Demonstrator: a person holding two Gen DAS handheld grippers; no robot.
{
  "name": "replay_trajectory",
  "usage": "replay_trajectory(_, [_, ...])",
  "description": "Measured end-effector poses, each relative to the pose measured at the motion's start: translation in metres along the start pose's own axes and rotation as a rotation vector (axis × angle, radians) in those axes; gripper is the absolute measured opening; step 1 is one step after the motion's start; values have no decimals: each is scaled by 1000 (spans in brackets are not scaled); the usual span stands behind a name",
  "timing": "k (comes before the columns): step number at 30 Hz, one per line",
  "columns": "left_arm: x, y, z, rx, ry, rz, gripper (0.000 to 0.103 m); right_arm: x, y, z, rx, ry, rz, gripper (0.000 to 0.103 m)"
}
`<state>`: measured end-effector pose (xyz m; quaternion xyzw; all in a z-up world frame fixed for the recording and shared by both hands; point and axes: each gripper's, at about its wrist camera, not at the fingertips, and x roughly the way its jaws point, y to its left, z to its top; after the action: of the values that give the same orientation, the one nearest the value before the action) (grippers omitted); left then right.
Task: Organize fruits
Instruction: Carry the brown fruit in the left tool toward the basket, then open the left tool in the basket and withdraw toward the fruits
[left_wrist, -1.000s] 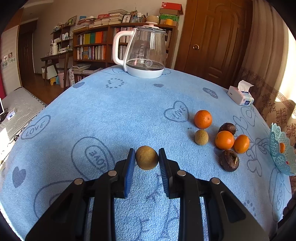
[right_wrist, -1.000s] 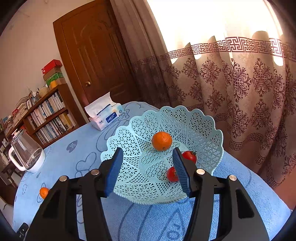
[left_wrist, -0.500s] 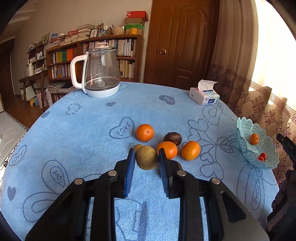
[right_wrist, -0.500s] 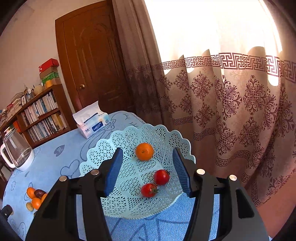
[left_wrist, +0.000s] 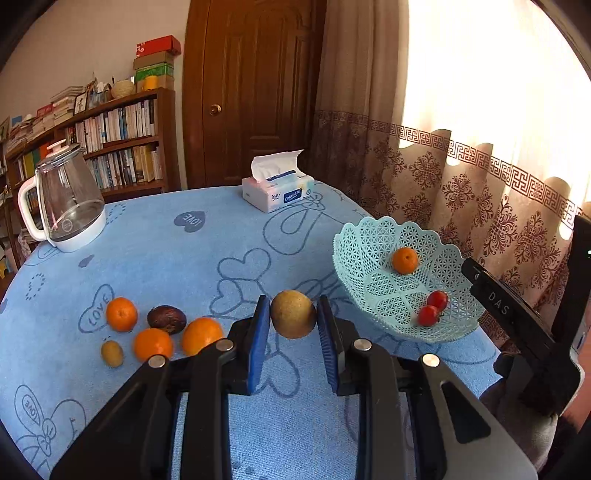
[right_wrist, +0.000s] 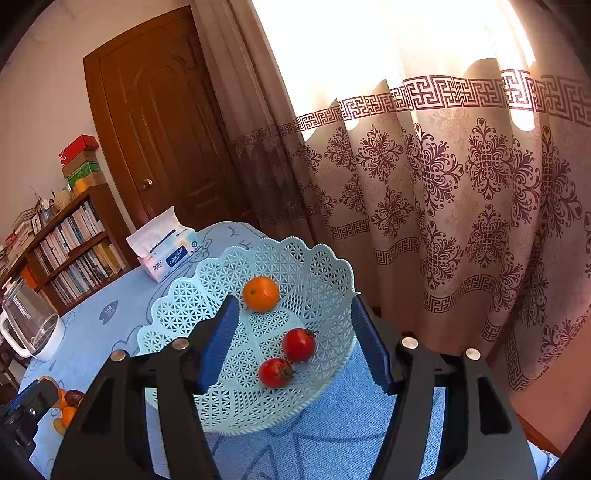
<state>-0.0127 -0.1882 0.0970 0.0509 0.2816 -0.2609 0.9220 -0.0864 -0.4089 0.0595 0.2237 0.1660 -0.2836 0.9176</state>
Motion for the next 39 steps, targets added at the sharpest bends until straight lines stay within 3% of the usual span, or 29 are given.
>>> replay_trajectory(8, [37,-48,7,46,63,-126,26,5,-14,1,78,16,-19,66])
replay_trajectory(11, [50,-58,8,52,89,-147,26,6,-15,0,84,19,-19,71])
replay_trajectory(18, [69,-62,7,34,123,-163,28,8,-15,2,92,24,-19,71])
replay_trajectory(19, [70,-61,6,27,127,-163,33,9,-15,2,93,24,-20,71])
replay_trajectory(20, [71,-60,6,20,127,-159,47,9,-15,2,94,23,-21,71])
replay_trajectory(22, [70,-56,5,6,115,-147,61,9,-16,2,95,22,-21,71])
replay_trajectory(27, [70,-44,3,-21,125,-138,62,8,-16,2,91,19,-23,71])
replay_trajectory(33, [61,-33,1,-33,103,-97,75,8,-16,2,92,19,-26,71])
replay_trajectory(35, [58,-29,0,-39,91,-78,87,8,-16,2,88,18,-24,71])
replay_trajectory(39, [51,-21,-2,-38,70,-41,91,6,-12,1,67,5,-16,71])
